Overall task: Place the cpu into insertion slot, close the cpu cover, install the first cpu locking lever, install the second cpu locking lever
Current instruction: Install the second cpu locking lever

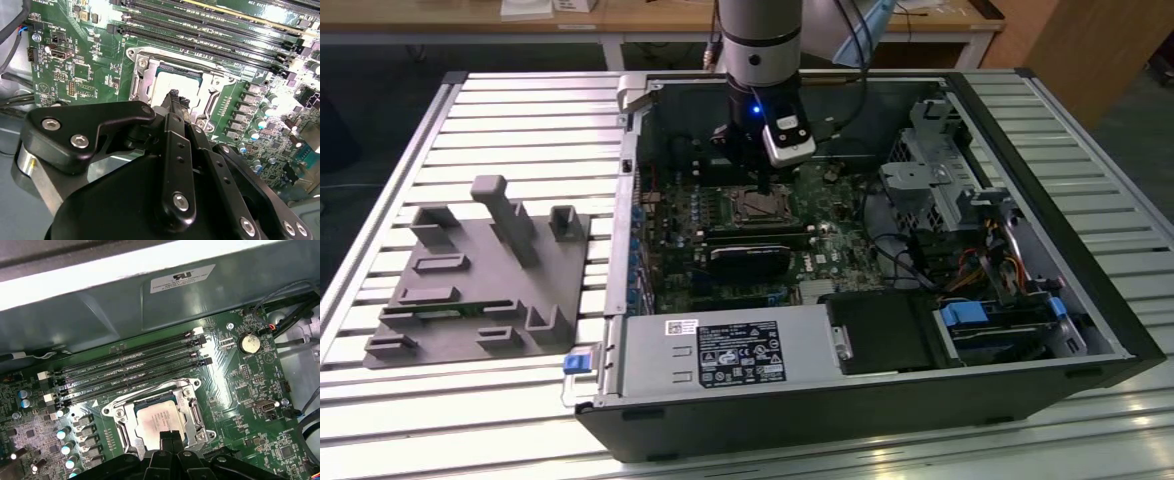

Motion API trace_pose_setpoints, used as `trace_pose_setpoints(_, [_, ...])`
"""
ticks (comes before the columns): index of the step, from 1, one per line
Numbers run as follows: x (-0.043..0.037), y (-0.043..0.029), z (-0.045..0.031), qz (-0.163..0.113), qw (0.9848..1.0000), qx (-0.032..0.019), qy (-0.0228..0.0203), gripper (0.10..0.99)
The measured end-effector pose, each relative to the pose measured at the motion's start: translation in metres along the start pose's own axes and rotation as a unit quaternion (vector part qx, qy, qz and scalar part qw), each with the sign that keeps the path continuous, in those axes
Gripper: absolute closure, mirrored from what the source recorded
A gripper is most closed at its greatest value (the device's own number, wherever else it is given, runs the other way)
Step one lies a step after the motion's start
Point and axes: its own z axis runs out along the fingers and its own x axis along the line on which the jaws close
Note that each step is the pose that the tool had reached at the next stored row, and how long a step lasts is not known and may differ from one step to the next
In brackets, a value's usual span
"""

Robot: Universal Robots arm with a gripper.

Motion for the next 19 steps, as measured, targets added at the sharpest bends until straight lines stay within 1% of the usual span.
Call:
trace_pose_setpoints(6, [-0.0006,-0.0019,0.0000,0.000,1.0000,0.0000,0.0000,0.980])
trace_pose_setpoints(19, [-0.0034,-0.0103,-0.0002,0.000,1.0000,0.0000,0.0000,0.980])
